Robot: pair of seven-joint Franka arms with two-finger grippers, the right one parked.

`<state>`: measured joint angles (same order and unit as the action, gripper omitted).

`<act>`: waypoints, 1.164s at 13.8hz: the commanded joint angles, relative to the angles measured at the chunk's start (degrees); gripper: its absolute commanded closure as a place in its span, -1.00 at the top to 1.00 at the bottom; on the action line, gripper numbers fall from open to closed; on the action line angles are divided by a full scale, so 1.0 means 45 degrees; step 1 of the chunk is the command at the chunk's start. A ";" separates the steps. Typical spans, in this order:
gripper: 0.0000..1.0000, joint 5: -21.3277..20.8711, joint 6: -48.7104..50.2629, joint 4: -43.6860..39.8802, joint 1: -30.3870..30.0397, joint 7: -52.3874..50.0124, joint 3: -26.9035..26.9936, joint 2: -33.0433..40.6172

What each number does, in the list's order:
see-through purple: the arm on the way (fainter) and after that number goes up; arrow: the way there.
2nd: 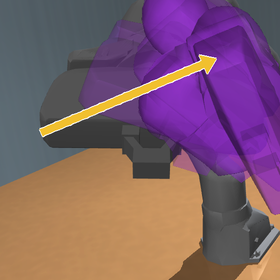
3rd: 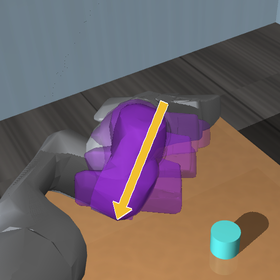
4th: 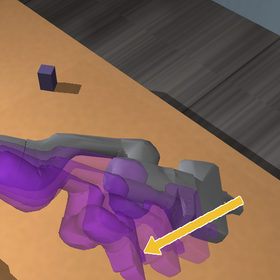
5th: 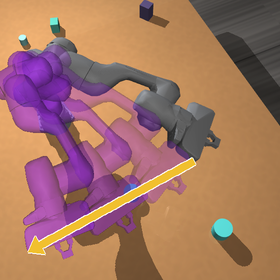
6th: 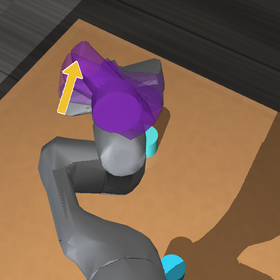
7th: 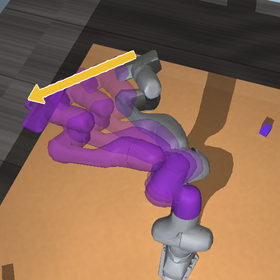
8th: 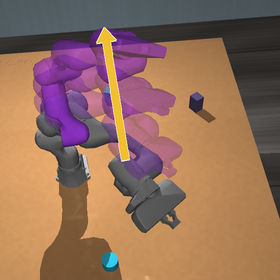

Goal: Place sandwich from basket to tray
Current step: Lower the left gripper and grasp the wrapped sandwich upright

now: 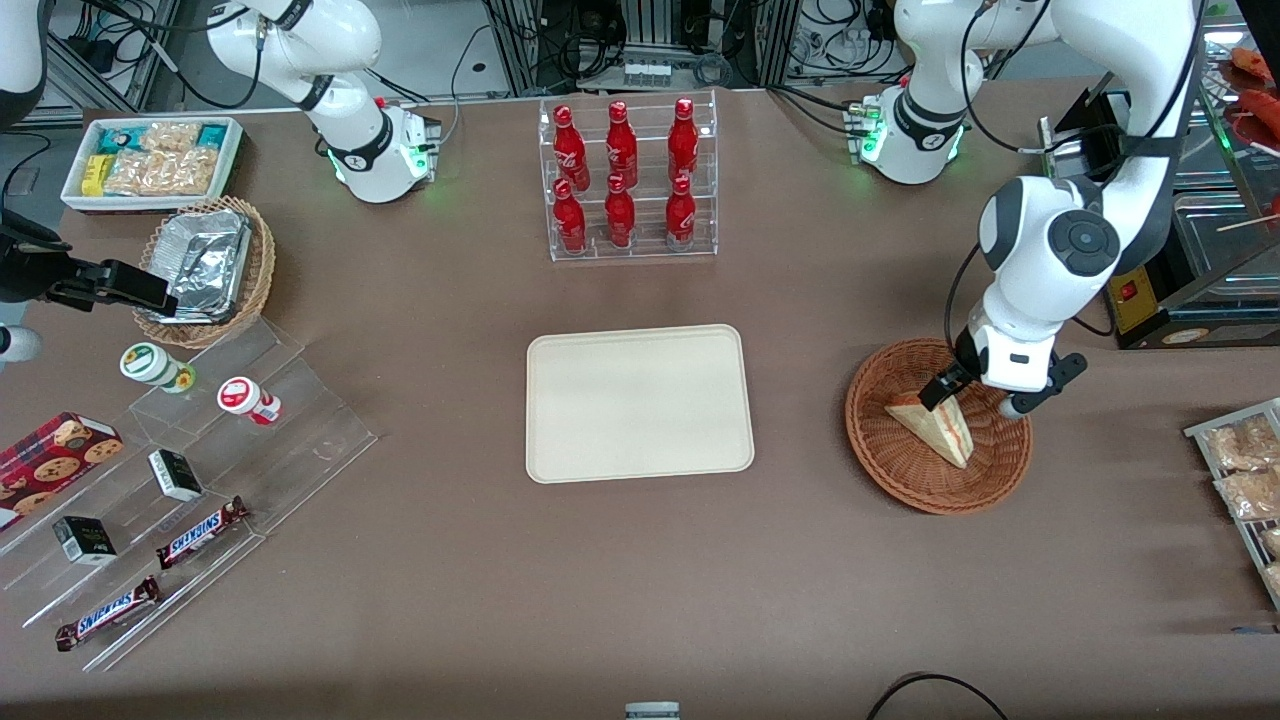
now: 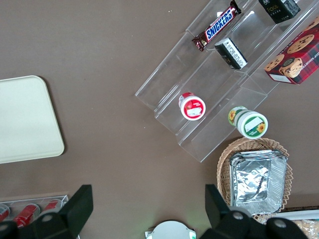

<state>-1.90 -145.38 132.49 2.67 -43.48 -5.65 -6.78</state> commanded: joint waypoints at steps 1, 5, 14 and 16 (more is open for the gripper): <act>1.00 -0.0144 -0.0776 0.0148 0.0011 -0.0376 -0.0014 -0.0406; 0.93 -0.0125 -0.1559 0.0207 -0.0028 -0.0377 0.0005 -0.1149; -1.00 -0.0164 -0.0822 -0.0280 -0.0009 -0.0357 0.0064 -0.0627; -1.00 -0.0319 0.0949 -0.1116 0.0089 -0.0377 0.0006 0.0116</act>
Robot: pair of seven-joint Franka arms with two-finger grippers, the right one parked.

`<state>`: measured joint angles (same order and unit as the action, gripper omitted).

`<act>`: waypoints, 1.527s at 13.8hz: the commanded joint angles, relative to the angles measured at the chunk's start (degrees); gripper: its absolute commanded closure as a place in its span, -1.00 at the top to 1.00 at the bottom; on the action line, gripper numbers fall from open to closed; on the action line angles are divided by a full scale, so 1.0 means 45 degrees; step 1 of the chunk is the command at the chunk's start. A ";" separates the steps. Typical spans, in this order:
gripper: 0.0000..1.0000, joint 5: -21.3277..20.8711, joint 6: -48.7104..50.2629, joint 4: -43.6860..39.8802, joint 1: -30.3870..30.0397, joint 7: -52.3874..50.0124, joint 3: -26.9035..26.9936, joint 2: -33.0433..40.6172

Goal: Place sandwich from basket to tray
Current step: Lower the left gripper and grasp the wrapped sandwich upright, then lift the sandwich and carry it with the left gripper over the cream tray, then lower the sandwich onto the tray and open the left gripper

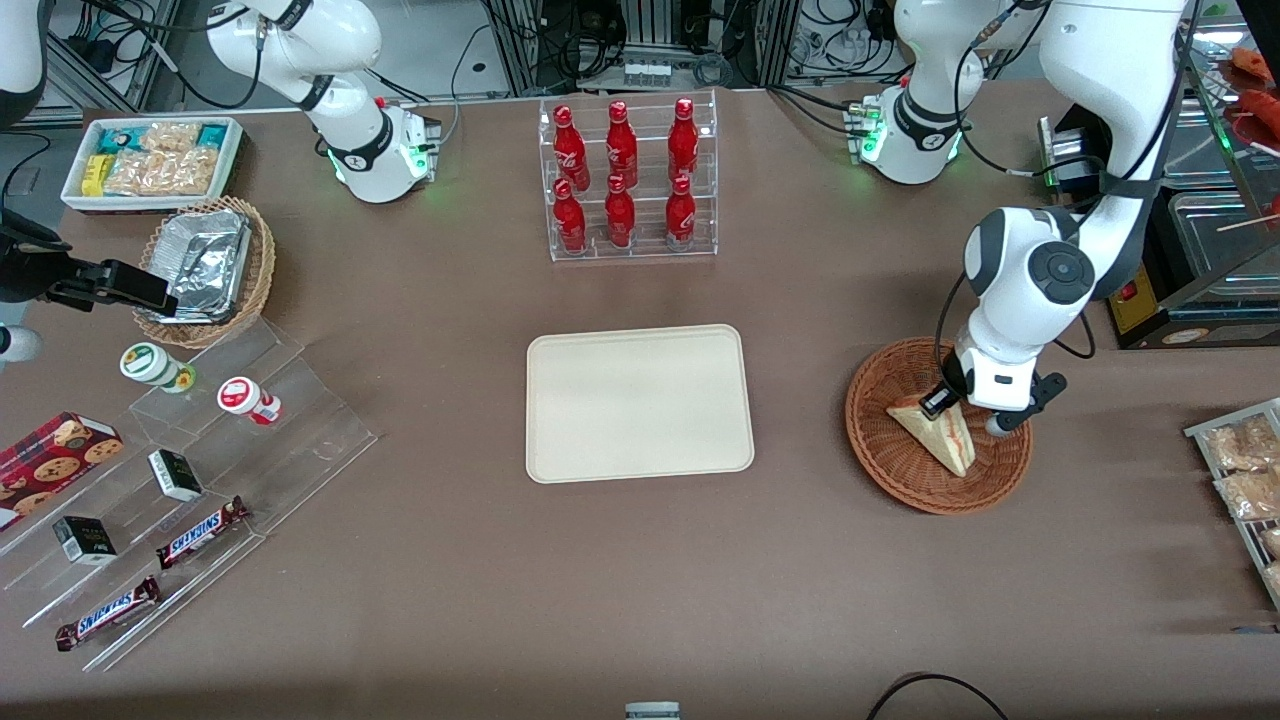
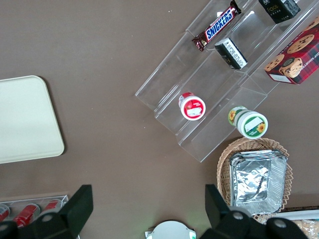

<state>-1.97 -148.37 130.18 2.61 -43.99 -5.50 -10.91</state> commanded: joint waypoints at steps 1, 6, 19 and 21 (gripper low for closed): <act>-1.00 -0.0594 0.3112 -0.1478 0.0142 -0.0264 -0.0106 0.1270; -1.00 -0.0831 0.8241 -0.6188 0.2108 -0.1196 -0.0712 0.0592; -1.00 -0.1358 0.6472 -0.9807 0.8225 -0.2468 -0.0693 -0.4857; -1.00 -0.1903 0.5942 -0.9788 0.8462 -0.2802 -0.0692 -0.5365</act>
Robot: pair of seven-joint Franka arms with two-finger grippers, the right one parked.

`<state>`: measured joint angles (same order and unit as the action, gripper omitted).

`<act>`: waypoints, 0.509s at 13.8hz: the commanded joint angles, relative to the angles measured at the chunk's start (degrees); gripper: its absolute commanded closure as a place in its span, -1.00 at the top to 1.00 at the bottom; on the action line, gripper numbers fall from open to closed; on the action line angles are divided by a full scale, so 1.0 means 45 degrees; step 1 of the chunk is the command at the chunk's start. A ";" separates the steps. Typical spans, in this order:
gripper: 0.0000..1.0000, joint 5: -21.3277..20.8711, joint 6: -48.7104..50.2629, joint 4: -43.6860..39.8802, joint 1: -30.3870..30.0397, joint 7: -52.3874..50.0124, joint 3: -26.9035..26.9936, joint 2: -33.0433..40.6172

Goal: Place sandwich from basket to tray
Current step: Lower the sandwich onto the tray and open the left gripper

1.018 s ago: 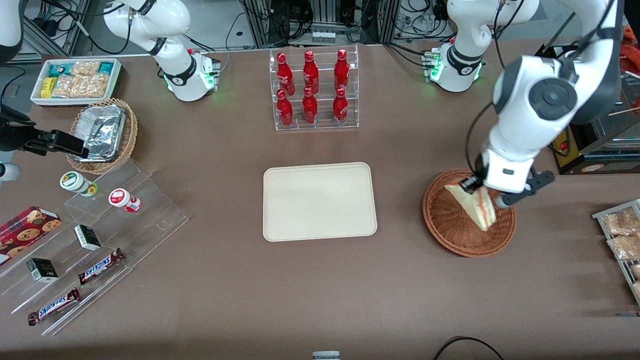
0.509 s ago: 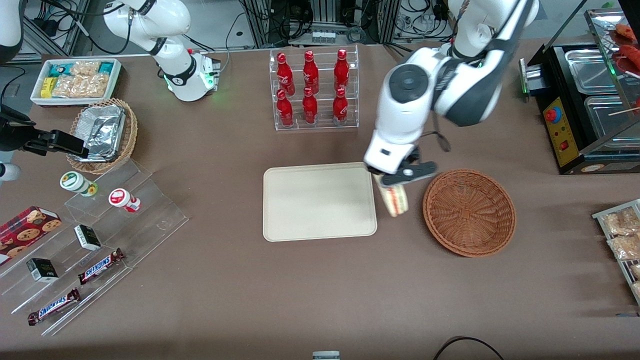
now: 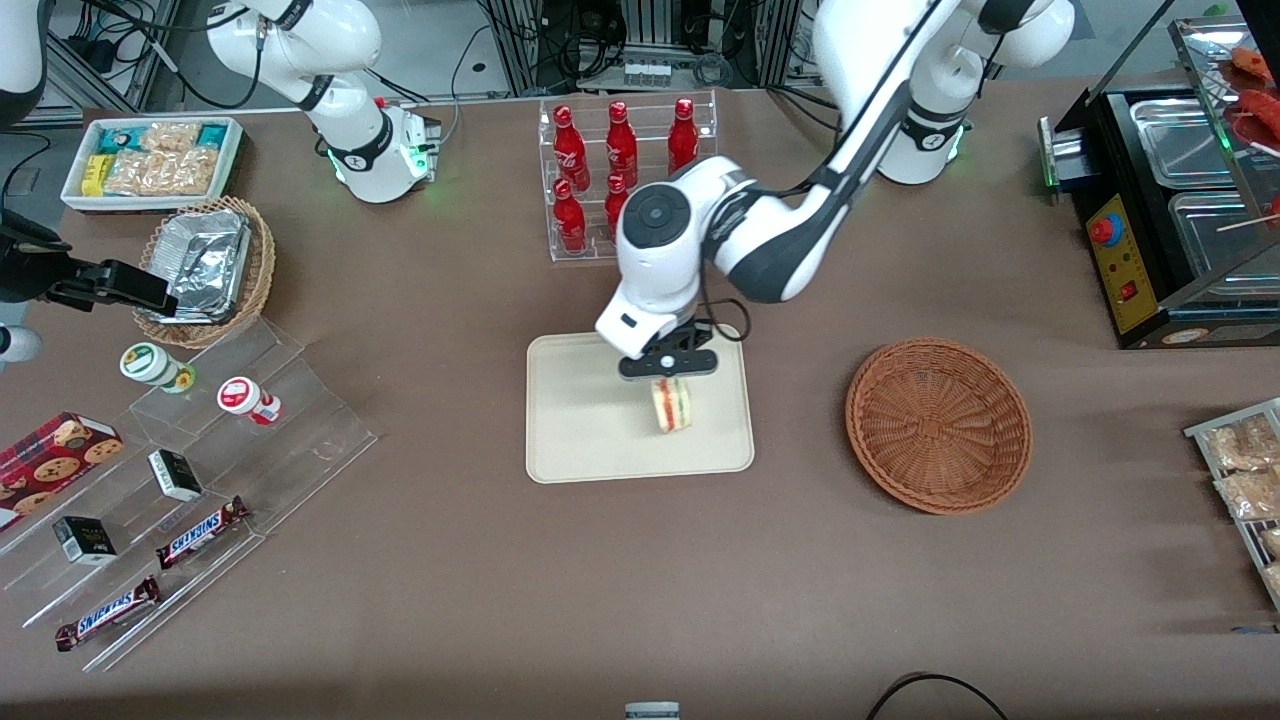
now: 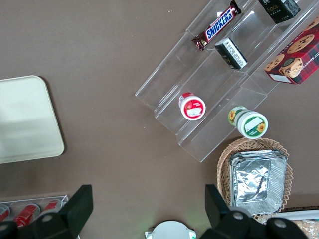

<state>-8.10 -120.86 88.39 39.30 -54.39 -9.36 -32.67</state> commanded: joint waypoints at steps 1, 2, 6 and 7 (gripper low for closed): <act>-1.00 -0.0583 -0.0599 -0.0501 0.0310 -0.0627 0.0166 -0.0746; -1.00 -0.0603 -0.1203 -0.0501 0.0368 -0.0725 0.0166 -0.0960; -1.00 -0.0895 -0.2303 -0.0462 0.0739 -0.0745 0.0186 -0.1607; -1.00 -0.1070 -0.2322 -0.0404 0.0739 -0.0765 0.0186 -0.1607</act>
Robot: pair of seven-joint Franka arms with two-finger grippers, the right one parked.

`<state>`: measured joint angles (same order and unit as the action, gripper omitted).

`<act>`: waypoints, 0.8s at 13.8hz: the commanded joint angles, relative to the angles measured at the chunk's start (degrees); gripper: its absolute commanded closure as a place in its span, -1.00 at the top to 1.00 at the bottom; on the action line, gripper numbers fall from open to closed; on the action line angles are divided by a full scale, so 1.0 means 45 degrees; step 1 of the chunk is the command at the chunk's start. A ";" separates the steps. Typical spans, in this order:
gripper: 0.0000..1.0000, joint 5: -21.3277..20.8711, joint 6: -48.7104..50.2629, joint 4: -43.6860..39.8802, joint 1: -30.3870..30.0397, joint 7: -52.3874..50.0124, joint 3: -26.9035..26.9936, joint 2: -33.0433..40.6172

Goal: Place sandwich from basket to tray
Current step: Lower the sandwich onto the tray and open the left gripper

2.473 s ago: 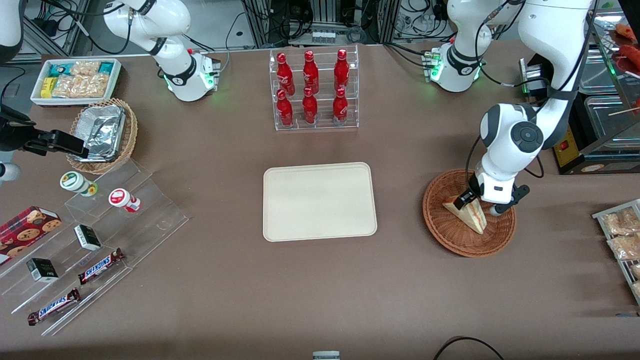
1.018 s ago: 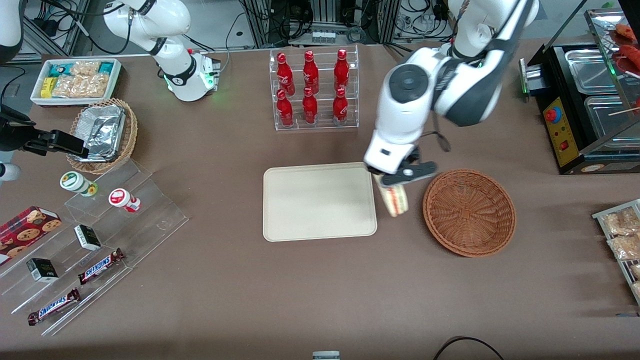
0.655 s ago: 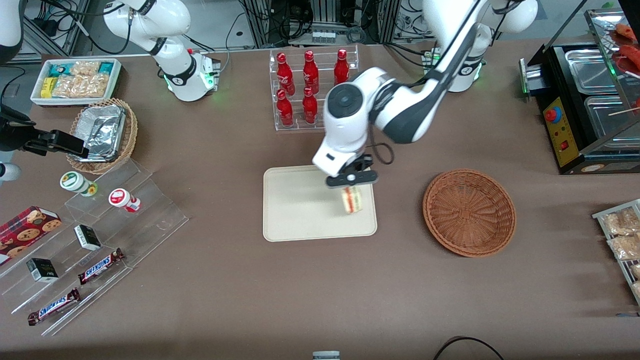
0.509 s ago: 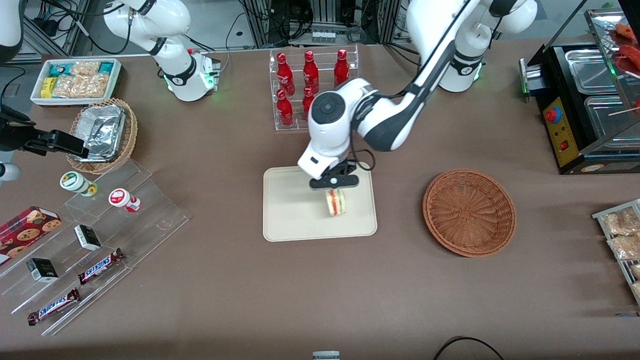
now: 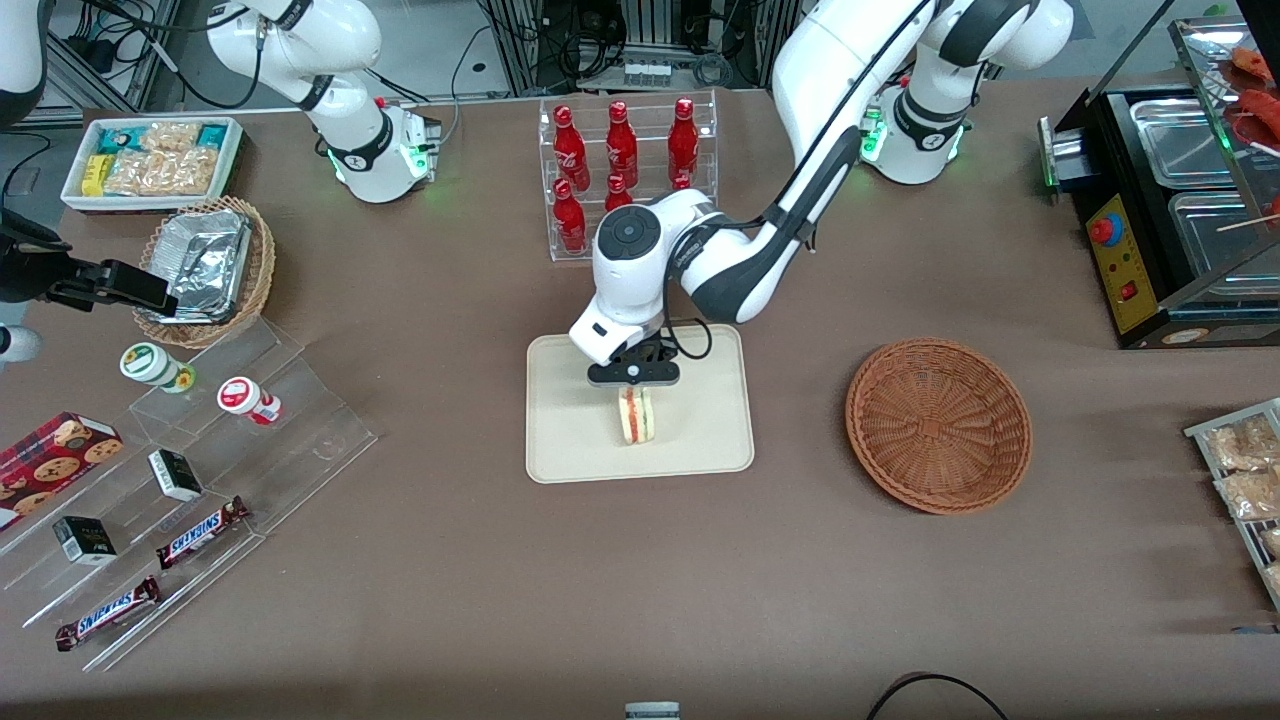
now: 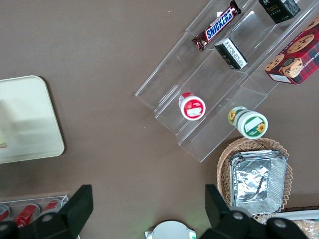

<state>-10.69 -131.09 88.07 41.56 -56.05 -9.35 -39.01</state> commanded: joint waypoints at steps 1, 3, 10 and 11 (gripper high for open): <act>-1.00 -0.0515 -0.0048 -0.0333 0.0238 -0.0378 0.0183 -0.0256; -1.00 -0.0554 -0.0028 -0.0275 0.0316 -0.0319 0.0183 -0.0432; 1.00 -0.0887 0.0069 -0.0372 0.0415 -0.0397 0.0183 -0.0570; 1.00 -0.0867 0.0147 -0.0372 0.0356 -0.0416 0.0202 -0.0298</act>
<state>-13.63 -131.26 87.47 42.51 -56.34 -9.32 -41.51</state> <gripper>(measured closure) 0.537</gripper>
